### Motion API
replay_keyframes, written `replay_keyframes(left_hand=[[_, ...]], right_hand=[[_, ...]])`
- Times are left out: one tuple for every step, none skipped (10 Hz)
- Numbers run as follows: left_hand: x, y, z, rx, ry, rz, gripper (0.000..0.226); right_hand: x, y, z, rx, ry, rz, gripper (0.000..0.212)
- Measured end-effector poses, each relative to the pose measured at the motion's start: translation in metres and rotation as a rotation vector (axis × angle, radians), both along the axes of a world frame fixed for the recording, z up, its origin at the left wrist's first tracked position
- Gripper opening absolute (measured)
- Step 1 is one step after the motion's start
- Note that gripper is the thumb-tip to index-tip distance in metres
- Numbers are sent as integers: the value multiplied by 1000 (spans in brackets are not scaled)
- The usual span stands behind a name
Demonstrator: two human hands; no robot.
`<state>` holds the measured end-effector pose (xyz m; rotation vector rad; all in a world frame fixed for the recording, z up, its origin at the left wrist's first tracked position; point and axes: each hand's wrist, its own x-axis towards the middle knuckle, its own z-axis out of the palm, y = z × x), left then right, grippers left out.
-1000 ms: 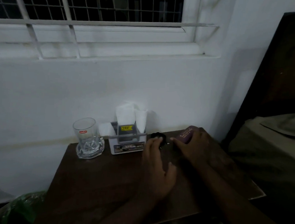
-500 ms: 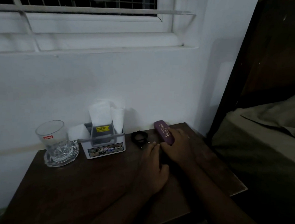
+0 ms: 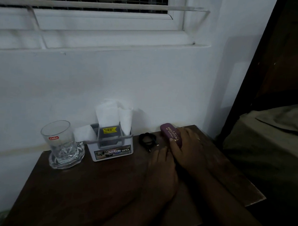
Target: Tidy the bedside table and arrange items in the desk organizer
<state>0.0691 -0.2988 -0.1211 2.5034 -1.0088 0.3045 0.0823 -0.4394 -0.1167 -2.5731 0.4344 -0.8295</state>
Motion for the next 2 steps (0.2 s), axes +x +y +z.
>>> replay_keyframes(left_hand=[[10,5,12,-31,-118,44,64],[25,13,36,-41,-234,107,53]], right_hand=[[1,3,-3,-87,-11,-4,58],[-6,13,7,-244,72,49,58]])
